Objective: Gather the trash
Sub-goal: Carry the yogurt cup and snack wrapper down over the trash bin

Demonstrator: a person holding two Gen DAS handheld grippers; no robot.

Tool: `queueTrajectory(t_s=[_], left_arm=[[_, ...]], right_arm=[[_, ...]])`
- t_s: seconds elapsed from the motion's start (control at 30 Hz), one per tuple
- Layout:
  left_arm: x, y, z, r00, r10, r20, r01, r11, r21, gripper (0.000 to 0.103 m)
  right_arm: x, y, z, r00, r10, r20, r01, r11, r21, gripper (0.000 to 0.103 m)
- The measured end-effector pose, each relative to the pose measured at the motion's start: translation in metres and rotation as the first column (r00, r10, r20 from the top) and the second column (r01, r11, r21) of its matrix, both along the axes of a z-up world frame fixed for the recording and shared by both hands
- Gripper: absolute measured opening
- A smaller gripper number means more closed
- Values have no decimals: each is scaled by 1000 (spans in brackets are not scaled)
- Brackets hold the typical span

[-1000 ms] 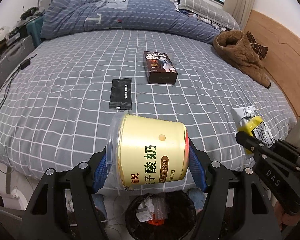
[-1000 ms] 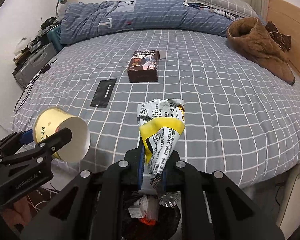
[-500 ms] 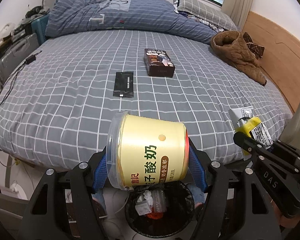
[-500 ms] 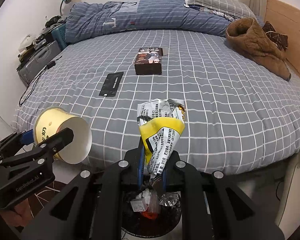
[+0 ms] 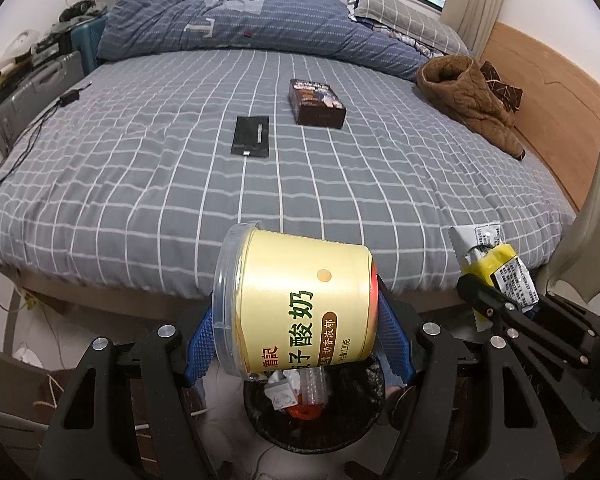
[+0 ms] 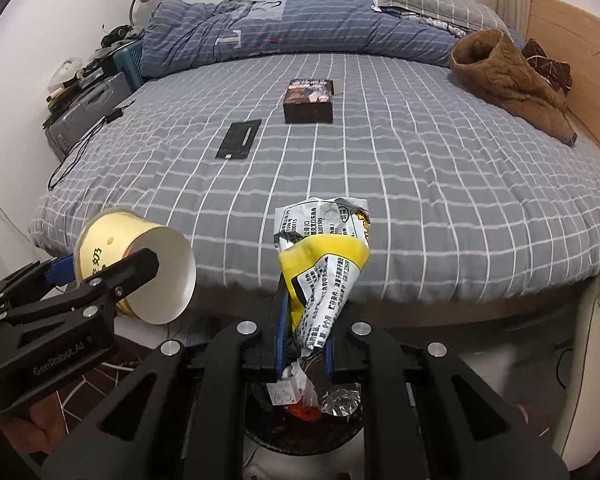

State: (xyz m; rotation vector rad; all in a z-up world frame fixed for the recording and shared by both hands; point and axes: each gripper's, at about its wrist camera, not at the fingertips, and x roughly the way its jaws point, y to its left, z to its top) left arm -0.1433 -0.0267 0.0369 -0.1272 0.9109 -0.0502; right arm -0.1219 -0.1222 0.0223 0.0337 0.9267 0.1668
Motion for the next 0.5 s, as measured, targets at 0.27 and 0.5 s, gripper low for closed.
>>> queueTrajectory(t_s=[0.27, 0.5], left_arm=[[-22, 4, -32, 999, 3, -33, -3, 1000, 0, 67], [-29, 12, -67, 998, 5, -69, -5, 1000, -10, 67]], right_arm=[[-21, 6, -30, 999, -2, -39, 2, 1000, 2, 13], [-25, 9, -65, 997, -12, -82, 12, 1000, 3, 13]])
